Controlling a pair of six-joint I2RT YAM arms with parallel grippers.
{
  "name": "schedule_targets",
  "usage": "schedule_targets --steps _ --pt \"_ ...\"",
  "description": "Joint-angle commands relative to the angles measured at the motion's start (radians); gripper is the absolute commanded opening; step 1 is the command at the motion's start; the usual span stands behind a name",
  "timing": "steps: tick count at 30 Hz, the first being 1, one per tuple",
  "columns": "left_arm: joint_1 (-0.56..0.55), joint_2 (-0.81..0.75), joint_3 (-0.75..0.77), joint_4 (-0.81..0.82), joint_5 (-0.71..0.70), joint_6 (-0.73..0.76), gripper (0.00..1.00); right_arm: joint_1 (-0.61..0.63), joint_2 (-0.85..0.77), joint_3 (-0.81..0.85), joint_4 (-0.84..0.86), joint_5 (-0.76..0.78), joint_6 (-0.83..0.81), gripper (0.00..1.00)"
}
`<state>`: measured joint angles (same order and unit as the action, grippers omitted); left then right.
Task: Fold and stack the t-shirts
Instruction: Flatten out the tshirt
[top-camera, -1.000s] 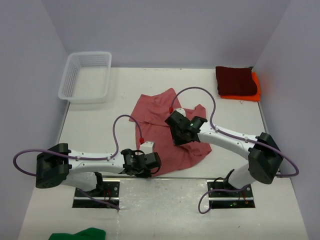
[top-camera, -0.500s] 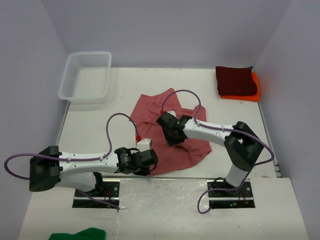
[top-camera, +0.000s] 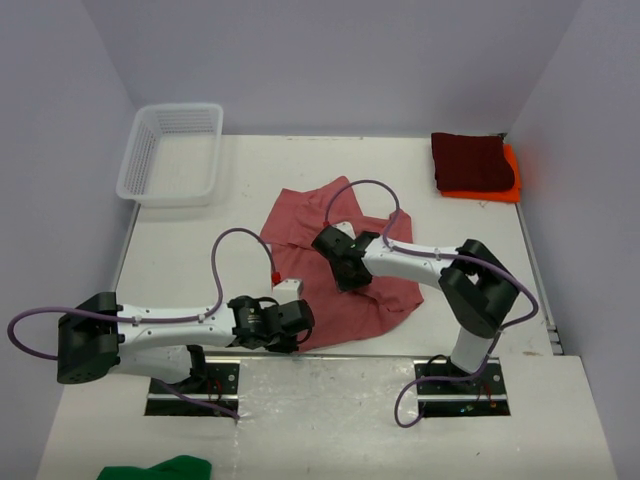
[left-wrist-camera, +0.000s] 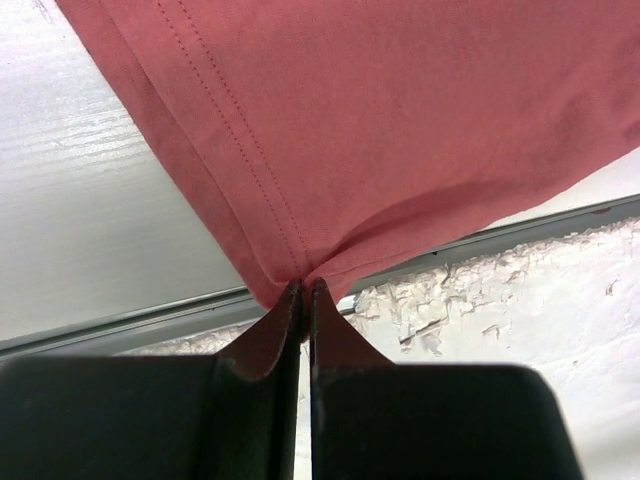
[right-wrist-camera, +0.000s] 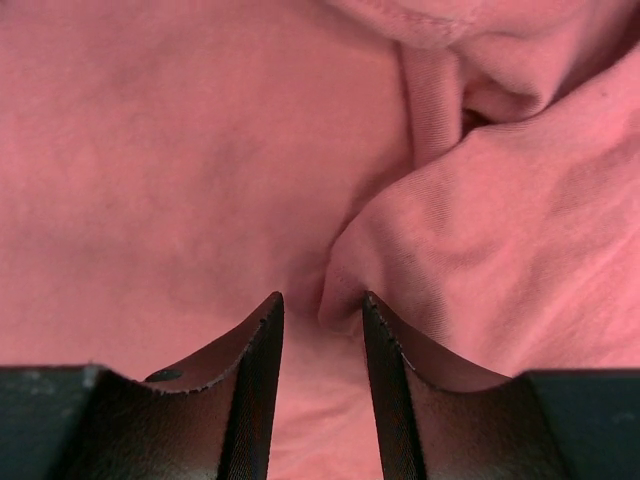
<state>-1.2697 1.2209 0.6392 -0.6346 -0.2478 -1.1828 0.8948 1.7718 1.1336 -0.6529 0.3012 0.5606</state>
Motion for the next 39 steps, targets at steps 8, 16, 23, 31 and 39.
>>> schedule_targets --steps 8,16,23,31,39 --pt "0.006 -0.024 -0.019 0.026 0.010 0.029 0.00 -0.033 0.041 -0.005 -0.011 0.085 0.033 0.31" --pt "0.006 -0.034 -0.030 0.024 0.008 0.029 0.00 -0.034 0.046 -0.018 -0.005 0.075 0.048 0.13" --pt "0.006 -0.017 -0.024 0.033 -0.001 0.037 0.00 -0.033 -0.014 0.026 -0.045 0.085 0.045 0.00" --pt "0.004 0.017 0.045 -0.010 -0.067 0.063 0.00 -0.031 -0.224 0.204 -0.217 0.154 0.004 0.00" --pt "0.003 0.028 0.247 -0.174 -0.223 0.104 0.00 -0.100 -0.272 0.414 -0.306 0.223 -0.090 0.00"
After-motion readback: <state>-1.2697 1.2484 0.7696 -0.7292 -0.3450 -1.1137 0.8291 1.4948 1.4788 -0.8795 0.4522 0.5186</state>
